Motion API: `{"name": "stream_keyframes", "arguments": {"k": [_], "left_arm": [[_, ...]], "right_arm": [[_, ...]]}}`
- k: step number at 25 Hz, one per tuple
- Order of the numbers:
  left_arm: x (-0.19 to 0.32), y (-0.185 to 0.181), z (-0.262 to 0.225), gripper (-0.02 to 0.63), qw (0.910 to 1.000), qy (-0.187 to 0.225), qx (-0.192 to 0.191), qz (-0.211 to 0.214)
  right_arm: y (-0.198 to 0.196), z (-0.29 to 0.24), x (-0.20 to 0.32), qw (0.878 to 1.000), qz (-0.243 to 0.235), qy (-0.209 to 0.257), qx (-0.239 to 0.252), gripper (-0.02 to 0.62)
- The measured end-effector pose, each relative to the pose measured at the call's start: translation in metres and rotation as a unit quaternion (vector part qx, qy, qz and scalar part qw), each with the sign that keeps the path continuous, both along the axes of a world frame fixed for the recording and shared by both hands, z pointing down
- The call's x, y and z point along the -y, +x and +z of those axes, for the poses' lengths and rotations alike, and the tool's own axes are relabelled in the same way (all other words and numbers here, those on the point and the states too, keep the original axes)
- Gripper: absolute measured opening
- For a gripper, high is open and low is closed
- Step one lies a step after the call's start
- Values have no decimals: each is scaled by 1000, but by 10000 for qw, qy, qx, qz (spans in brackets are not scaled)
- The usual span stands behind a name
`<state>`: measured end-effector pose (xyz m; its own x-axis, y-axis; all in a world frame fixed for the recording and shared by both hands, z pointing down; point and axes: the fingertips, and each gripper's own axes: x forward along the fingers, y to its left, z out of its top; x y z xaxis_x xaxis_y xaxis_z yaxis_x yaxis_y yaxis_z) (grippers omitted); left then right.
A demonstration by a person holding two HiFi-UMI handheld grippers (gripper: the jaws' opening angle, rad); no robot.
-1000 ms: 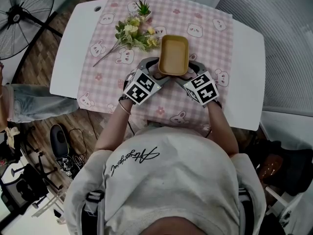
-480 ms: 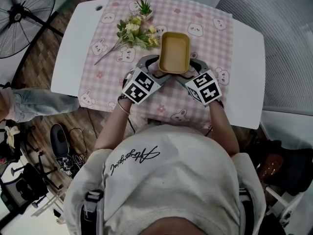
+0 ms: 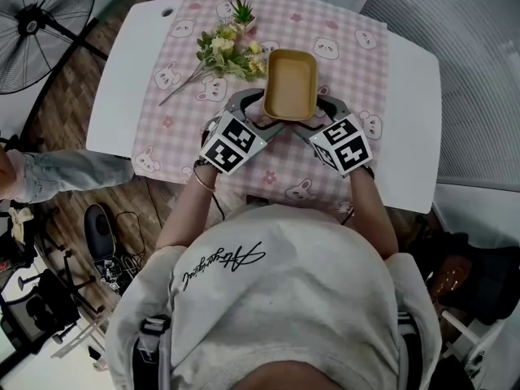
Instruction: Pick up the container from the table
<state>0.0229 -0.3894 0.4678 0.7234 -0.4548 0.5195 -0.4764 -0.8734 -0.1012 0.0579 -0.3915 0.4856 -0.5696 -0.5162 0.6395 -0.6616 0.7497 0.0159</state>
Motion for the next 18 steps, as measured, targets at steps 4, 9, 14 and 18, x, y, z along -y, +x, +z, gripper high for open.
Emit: {"name": "stream_keyframes", "arguments": {"k": [4, 9, 14, 18], "left_arm": [[-2, -1, -7, 308, 10000, 43, -2, -6], [-4, -3, -14, 308, 10000, 88, -21, -32], [-6, -7, -26, 308, 9999, 159, -18, -57], [-7, -9, -36, 308, 9997, 240, 0, -86]], "right_arm": [[-1, -7, -2, 10000, -18, 28, 28, 333], [-3, -14, -4, 10000, -59, 66, 45, 332], [-7, -25, -5, 9999, -101, 97, 98, 332], [-10, -35, -6, 9997, -129, 140, 156, 331]]}}
